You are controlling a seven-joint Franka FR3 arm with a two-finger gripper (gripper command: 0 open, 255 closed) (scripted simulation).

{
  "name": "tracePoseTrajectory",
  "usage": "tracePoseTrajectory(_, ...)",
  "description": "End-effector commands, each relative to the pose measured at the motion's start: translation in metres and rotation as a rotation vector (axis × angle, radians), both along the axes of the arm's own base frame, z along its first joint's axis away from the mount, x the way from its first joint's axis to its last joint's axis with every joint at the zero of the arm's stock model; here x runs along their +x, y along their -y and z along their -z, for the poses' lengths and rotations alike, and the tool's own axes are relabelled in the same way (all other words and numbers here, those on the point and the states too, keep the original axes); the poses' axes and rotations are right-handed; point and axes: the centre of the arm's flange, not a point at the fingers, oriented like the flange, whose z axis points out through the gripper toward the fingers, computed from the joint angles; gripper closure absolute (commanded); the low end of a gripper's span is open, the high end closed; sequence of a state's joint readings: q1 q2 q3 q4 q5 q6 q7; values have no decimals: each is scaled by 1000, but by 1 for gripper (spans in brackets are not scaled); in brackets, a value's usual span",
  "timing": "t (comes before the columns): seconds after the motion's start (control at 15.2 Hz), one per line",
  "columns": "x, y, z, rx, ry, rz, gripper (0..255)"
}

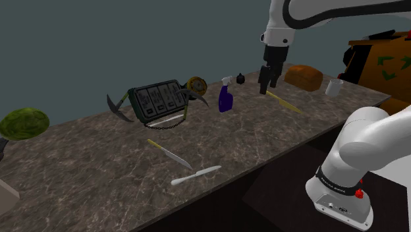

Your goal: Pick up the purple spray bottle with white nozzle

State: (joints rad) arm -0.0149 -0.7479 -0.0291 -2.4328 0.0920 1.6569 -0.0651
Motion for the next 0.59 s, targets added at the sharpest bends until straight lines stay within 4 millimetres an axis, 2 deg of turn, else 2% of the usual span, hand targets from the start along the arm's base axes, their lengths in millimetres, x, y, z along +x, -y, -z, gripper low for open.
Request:
tracePoseTrajectory(0.0, 0, 0, 0, 0, 0, 0, 0)
tracePoseTrajectory(0.53, 26, 93, 53, 61, 129, -254, 0)
